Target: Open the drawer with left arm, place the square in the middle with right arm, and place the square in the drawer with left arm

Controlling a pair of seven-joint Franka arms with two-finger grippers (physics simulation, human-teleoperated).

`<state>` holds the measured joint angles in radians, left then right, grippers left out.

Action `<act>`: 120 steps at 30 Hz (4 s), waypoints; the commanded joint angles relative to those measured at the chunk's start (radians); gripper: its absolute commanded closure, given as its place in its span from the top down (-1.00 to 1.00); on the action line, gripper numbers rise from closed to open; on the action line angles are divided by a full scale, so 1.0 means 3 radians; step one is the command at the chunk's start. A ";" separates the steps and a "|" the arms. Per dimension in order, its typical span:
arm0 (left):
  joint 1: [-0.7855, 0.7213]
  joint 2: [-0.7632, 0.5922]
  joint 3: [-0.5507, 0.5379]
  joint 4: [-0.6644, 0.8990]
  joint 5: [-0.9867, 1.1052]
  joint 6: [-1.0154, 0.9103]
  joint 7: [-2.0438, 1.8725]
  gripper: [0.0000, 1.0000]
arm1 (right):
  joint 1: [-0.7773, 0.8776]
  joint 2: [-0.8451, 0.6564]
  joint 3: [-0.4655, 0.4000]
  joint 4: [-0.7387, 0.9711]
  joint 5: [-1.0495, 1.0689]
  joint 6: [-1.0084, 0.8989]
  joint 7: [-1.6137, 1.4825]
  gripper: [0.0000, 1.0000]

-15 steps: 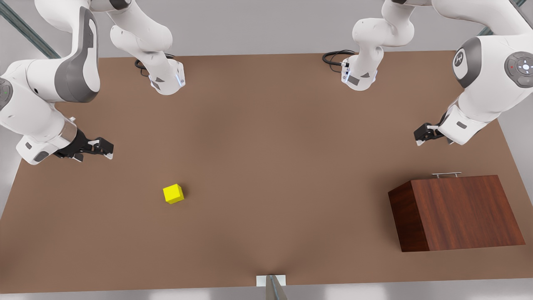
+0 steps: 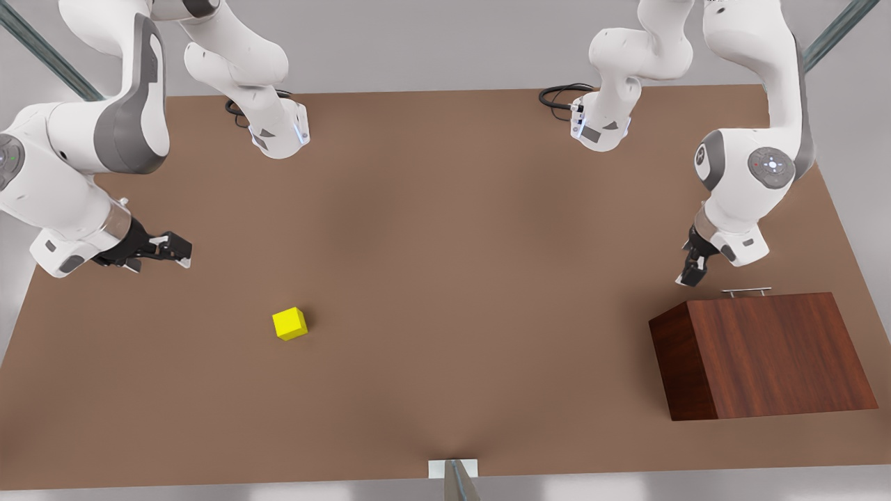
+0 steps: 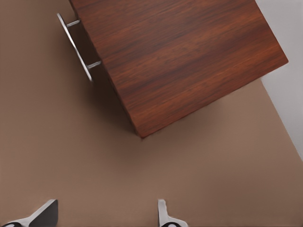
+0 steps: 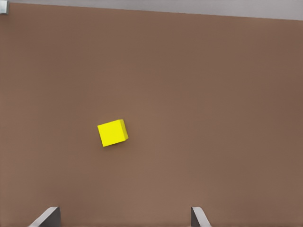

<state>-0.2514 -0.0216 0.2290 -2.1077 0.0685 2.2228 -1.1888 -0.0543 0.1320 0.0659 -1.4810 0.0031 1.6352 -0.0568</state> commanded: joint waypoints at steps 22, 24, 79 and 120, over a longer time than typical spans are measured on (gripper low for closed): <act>0.0731 0.0006 0.0305 -0.0751 0.0109 0.1089 -0.0102 1.00 | 0.0120 0.0823 0.0041 0.0018 -0.0036 0.0797 0.0015 1.00; 0.0756 0.0047 0.0305 -0.0751 0.0109 0.1099 -0.0307 1.00 | 0.0161 0.1176 0.0041 0.0013 -0.0036 0.1206 0.0020 1.00; 0.0961 0.0722 0.0305 -0.0654 0.0171 0.2014 -0.0481 1.00 | 0.0263 0.1559 0.0281 -0.1082 0.0031 0.2204 -0.0286 1.00; 0.1007 0.0445 0.0346 -0.0675 0.0396 0.1089 -0.0491 1.00 | 0.1807 0.1447 0.0287 -0.0862 0.0015 0.2414 0.0695 -0.11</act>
<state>0.0492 0.1052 0.3328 -2.3102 0.1817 2.5387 -1.3361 0.5112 0.5735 0.1521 -1.7169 0.0184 2.3591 0.1619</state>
